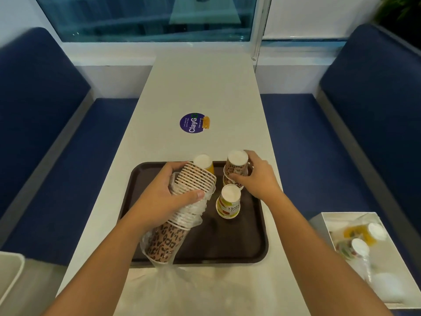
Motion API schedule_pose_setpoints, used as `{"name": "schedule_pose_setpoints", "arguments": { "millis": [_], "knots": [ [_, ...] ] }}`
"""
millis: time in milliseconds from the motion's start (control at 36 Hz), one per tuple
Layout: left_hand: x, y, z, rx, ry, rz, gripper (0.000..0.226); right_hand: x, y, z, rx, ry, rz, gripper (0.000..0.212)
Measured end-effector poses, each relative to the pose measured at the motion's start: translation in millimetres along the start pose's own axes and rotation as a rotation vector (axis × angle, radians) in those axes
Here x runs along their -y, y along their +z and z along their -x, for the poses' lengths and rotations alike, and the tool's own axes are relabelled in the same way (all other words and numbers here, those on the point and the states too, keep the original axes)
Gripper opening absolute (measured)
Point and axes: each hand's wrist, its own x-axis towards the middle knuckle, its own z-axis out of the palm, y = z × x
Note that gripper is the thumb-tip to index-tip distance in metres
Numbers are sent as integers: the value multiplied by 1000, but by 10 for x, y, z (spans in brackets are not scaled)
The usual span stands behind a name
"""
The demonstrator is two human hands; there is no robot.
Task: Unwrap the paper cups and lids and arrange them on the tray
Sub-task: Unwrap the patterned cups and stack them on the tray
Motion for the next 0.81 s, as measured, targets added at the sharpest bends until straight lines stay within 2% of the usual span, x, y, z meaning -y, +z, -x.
{"name": "schedule_pose_setpoints", "arguments": {
  "millis": [250,389,444,583,694,750,806],
  "knots": [
    [76,45,-83,7,-17,13,72,-223,217,-129,105,63,85,80],
    [45,21,-50,4,-2,3,74,-90,57,-125,241,73,106,102],
    [9,-8,-16,0,7,5,75,20,-68,-73,223,63,97,102],
    [-76,-52,87,-20,29,2,76,532,-353,295,-39,-157,-21,62],
    [-133,-18,186,-19,53,18,75,967,-330,729,109,-340,-157,22],
    [-141,6,222,-14,71,25,74,1066,-240,870,188,-350,-141,16],
    [-136,13,252,-11,79,7,73,1086,-165,927,209,-304,-157,19]
  ]
}}
